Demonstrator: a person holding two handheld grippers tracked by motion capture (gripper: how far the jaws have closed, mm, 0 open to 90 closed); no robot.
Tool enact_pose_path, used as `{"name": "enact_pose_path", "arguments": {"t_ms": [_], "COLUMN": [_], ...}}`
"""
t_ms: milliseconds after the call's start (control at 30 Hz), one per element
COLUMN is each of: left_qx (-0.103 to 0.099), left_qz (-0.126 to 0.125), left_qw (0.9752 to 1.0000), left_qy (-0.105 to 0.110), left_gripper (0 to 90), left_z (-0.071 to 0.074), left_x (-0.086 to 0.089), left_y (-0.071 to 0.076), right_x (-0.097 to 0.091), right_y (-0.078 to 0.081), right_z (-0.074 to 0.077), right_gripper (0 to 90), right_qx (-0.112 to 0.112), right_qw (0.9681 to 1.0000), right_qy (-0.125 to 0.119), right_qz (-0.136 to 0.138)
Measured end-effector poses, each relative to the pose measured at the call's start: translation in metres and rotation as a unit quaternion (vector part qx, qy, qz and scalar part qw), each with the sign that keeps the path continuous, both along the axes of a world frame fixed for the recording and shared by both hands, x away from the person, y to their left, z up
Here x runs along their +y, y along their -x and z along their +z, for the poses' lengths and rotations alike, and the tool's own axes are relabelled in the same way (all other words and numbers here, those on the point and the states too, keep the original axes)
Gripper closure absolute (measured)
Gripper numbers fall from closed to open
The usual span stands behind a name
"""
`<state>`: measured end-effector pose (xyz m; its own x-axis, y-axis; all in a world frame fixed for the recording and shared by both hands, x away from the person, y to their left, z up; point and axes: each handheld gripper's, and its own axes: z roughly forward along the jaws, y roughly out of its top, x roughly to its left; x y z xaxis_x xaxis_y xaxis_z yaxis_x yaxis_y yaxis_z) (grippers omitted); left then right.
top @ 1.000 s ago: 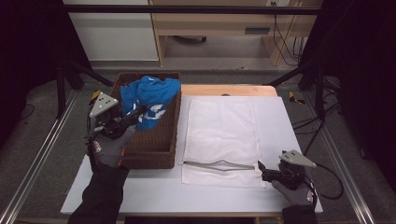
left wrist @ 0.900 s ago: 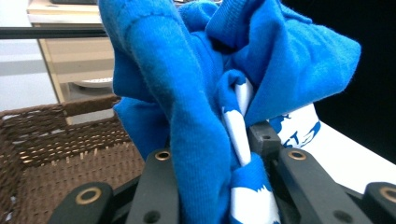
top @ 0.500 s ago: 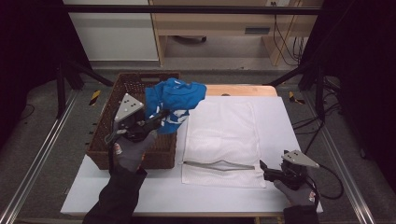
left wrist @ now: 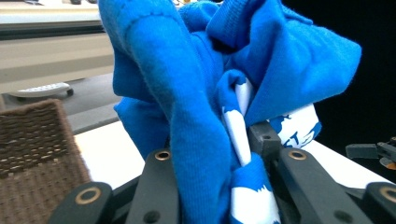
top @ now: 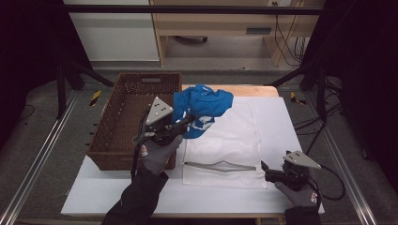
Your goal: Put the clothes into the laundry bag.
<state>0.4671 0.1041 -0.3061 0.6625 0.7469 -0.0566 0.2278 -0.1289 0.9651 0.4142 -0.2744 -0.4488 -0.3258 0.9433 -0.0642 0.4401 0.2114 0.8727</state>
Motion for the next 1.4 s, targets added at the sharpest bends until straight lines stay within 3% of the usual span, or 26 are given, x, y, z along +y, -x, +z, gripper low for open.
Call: {"name": "enact_pose_path", "arguments": {"t_ms": [333,533,767,1067,1167,1400], "left_qx": [0.006,0.011,0.031,0.052,0.062,0.080], "left_qz": [-0.022,-0.033,-0.041,-0.046,-0.046,-0.045], "left_qw": [0.9997,0.9990,0.9976,0.9954,0.9941,0.9910], "left_qy": [-0.011,-0.030,-0.045,-0.066,-0.075,-0.097], "left_gripper": [70.1,70.2,70.1,70.1,70.1,69.8], "left_z": [-0.012,-0.025,-0.052,-0.084,-0.099,-0.118], "left_x": [-0.030,-0.051,-0.071,-0.082,-0.085,-0.094], "left_y": [-0.003,-0.004,-0.011,-0.019,-0.023,-0.028], "right_x": [0.000,-0.002,-0.003,-0.002,-0.002,-0.002], "right_y": [0.000,0.001,0.002,0.000,0.000,-0.001], "right_z": [0.001,0.001,0.003,0.000,-0.002,-0.002], "right_gripper": [3.2,5.3,7.4,7.9,8.1,8.3], "right_qx": [-0.003,-0.006,-0.005,0.001,0.003,0.007], "right_qw": [1.0000,1.0000,0.9999,0.9998,0.9998,0.9998], "right_qy": [-0.004,-0.006,-0.014,-0.016,-0.011,-0.013], "right_qz": [-0.004,0.000,0.008,0.011,0.013,0.015]}}
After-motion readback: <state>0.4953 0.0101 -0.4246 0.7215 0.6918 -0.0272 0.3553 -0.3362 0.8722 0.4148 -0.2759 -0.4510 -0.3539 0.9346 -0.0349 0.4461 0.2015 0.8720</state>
